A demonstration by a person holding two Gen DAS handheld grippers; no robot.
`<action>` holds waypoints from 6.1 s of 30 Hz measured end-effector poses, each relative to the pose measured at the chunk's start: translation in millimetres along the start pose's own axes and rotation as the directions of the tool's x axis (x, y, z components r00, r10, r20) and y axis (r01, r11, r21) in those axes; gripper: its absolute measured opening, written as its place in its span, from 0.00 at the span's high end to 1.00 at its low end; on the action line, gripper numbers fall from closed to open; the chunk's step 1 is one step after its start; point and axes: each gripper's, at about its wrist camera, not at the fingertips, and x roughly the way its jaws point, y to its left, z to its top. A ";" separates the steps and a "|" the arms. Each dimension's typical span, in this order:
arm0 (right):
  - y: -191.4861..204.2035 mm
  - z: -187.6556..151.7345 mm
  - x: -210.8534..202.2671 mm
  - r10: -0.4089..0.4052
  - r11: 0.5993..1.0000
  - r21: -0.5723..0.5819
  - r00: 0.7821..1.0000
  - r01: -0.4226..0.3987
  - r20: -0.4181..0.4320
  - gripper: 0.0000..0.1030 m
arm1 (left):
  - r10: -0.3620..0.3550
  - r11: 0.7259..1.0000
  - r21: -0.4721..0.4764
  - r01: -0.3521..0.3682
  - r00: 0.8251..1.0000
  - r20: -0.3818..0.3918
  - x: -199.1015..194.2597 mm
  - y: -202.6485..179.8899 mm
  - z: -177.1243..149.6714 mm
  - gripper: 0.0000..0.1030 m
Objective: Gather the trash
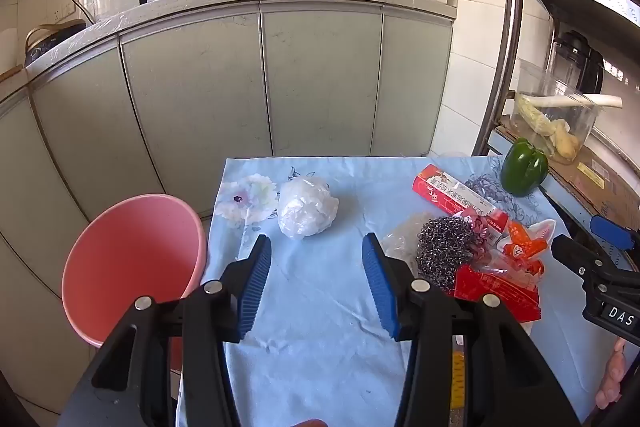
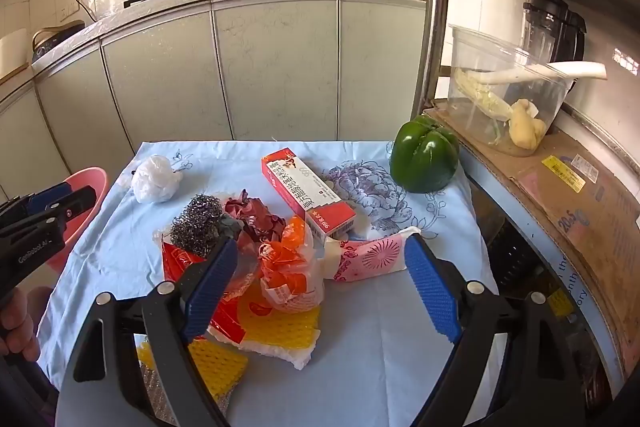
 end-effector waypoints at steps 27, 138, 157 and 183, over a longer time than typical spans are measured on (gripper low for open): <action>0.3 0.2 -0.5 0.002 1.000 -0.002 1.000 -0.002 0.003 0.17 | -0.003 1.000 -0.001 0.003 1.000 0.001 -0.3 -0.2 -0.1 0.54; -45.7 -15.2 15.9 -0.094 0.992 0.078 0.995 0.096 -0.019 0.17 | -0.062 0.997 0.047 0.067 0.992 -0.108 131.9 16.2 21.3 0.48; -76.8 -9.9 42.1 0.009 0.972 0.235 0.991 0.022 -0.131 0.17 | -0.217 0.975 -0.047 0.216 0.976 -0.004 52.1 37.1 3.7 0.76; -28.7 0.4 54.4 0.337 0.909 0.313 0.927 -0.274 -0.167 0.47 | -0.138 0.988 -0.067 0.140 0.990 0.044 -32.9 40.8 -15.0 0.76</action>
